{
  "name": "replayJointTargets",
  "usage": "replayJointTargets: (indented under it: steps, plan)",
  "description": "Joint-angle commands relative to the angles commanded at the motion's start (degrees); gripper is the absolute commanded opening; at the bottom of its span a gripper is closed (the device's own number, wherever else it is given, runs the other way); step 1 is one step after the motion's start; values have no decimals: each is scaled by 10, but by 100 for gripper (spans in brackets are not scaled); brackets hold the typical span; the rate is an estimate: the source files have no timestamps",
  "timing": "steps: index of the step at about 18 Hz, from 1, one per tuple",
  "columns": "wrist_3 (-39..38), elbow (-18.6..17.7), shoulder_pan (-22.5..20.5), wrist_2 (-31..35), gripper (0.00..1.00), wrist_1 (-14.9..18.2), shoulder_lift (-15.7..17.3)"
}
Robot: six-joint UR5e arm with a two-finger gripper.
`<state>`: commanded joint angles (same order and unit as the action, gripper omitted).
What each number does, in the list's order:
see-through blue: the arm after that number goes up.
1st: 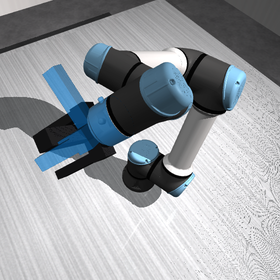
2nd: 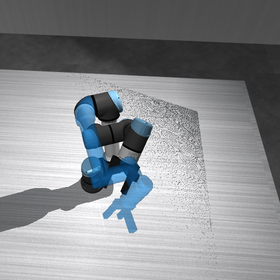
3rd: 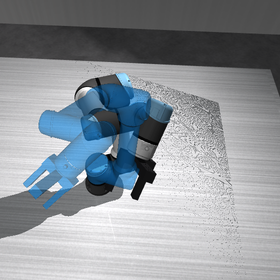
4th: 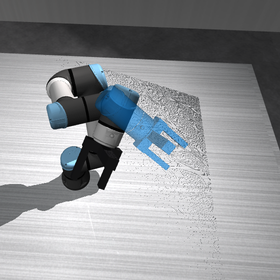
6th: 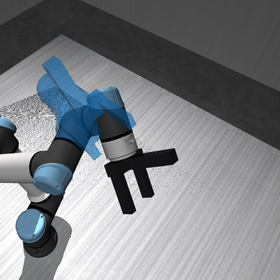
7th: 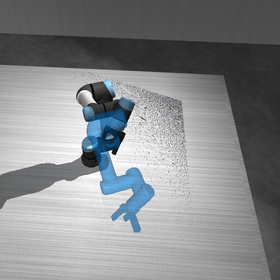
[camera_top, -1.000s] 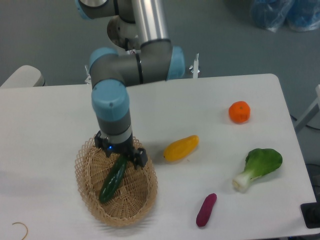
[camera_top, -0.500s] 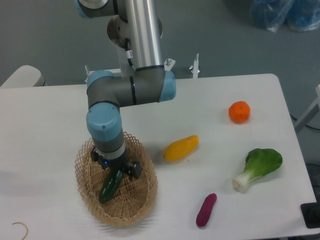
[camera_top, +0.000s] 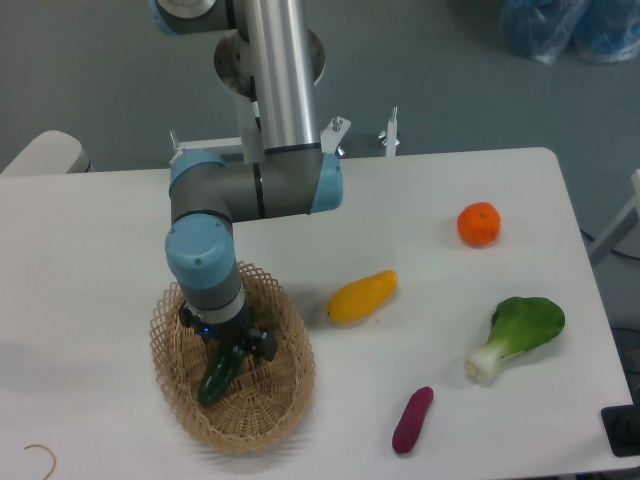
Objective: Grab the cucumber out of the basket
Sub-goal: 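Lower the gripper onto the cucumber inside the basket, then close the gripper fingers around the cucumber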
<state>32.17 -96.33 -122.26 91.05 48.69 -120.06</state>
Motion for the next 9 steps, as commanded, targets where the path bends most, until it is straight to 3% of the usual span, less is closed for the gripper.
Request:
replayJointTargets:
  steps: [5,7,9]
  plan:
    - [-1,-4,4,6,100,-7,0]
    - [-1,-3,4,23,91,-6,-1]
    - [-2,-2,4,23,72,-5,-1]
